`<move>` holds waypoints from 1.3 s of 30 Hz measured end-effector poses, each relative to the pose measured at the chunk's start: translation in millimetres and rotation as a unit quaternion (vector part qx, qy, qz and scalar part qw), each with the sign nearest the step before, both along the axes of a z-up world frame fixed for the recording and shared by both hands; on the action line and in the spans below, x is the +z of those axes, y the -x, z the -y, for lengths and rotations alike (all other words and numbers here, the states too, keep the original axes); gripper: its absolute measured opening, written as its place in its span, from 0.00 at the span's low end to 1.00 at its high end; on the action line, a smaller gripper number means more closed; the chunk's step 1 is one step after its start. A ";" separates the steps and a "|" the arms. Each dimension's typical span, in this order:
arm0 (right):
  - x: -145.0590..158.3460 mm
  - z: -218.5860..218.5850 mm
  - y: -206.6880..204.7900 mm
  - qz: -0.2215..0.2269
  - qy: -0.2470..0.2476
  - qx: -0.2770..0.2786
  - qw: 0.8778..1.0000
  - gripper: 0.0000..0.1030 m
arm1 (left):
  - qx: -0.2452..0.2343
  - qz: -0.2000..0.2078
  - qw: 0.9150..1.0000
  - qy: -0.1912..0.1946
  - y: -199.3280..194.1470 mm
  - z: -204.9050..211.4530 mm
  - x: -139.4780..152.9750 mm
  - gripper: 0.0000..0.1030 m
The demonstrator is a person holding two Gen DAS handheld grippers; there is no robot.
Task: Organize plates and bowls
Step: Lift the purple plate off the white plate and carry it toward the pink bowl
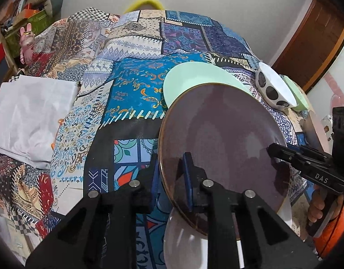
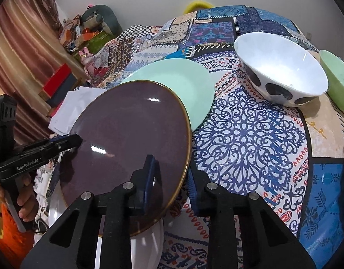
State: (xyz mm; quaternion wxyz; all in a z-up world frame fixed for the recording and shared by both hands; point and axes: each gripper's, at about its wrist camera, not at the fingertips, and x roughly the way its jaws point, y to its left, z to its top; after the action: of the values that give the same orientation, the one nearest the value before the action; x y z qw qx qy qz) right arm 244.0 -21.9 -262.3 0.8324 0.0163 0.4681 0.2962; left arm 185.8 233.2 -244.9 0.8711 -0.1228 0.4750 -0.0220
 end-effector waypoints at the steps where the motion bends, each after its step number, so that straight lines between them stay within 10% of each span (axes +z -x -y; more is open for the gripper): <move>1: 0.4 0.4 0.5 0.002 0.000 0.000 1.000 0.24 | 0.001 0.000 1.000 0.001 0.0 0.4 0.2 0.19; 39: 42.7 63.0 28.2 0.032 -0.026 -0.035 0.999 0.22 | -0.049 0.023 0.999 -0.006 20.7 73.1 54.5 0.19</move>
State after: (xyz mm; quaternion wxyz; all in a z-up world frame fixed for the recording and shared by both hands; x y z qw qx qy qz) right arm 215.7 -84.9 -219.7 0.8560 0.0448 0.4326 0.2795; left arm 165.0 160.1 -190.4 0.8804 -0.0936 0.4604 -0.0649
